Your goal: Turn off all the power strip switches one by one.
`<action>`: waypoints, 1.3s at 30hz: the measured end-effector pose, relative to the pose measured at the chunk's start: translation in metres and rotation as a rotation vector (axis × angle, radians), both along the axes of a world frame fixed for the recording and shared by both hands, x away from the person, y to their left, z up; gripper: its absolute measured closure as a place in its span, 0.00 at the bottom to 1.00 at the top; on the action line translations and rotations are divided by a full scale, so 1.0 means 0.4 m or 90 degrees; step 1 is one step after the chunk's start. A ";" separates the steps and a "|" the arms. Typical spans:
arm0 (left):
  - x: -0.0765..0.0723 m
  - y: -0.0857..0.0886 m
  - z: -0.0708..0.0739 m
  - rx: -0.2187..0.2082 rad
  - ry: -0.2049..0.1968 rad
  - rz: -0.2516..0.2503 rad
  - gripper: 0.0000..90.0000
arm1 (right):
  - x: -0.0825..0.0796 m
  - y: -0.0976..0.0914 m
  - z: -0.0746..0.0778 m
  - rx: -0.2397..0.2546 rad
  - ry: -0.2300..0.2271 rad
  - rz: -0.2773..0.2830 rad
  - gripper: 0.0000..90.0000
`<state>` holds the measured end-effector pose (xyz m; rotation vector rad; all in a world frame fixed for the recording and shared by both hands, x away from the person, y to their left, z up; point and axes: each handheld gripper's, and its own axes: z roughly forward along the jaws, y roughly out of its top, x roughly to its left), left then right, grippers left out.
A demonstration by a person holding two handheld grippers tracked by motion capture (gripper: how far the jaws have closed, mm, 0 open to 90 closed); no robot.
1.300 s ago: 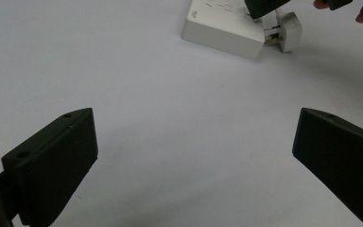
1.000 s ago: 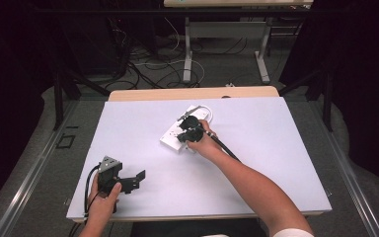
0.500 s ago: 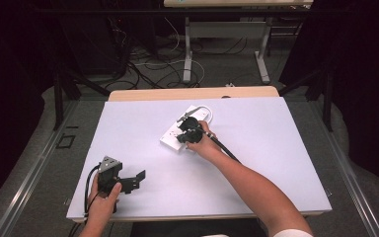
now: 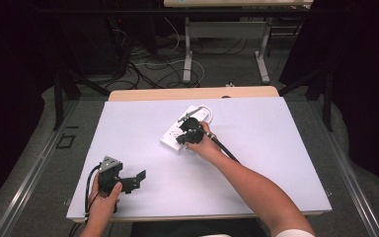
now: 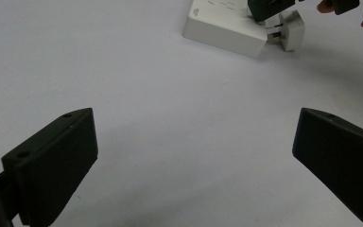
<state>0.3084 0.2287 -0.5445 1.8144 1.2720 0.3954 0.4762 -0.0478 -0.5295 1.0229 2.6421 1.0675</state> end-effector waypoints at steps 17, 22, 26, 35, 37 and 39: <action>0.004 -0.009 0.003 0.003 -0.003 -0.007 0.01 | -0.057 -0.068 0.031 0.034 -0.048 -0.041 0.59; 0.006 -0.012 0.003 0.004 -0.004 -0.010 0.01 | -0.084 -0.098 0.043 0.037 -0.062 -0.044 0.44; 0.007 -0.011 0.003 0.005 -0.005 -0.010 0.01 | -0.106 -0.130 0.049 0.046 -0.072 -0.047 0.39; 0.008 -0.012 0.002 0.005 -0.007 -0.006 0.01 | -0.177 -0.236 0.043 0.082 -0.075 -0.061 0.33; 0.008 -0.012 0.001 0.004 -0.007 -0.005 0.01 | -0.199 -0.262 0.033 0.086 -0.103 -0.080 0.30; 0.009 -0.012 0.000 0.004 -0.010 -0.002 0.01 | -0.222 -0.294 0.025 0.086 -0.093 -0.094 0.26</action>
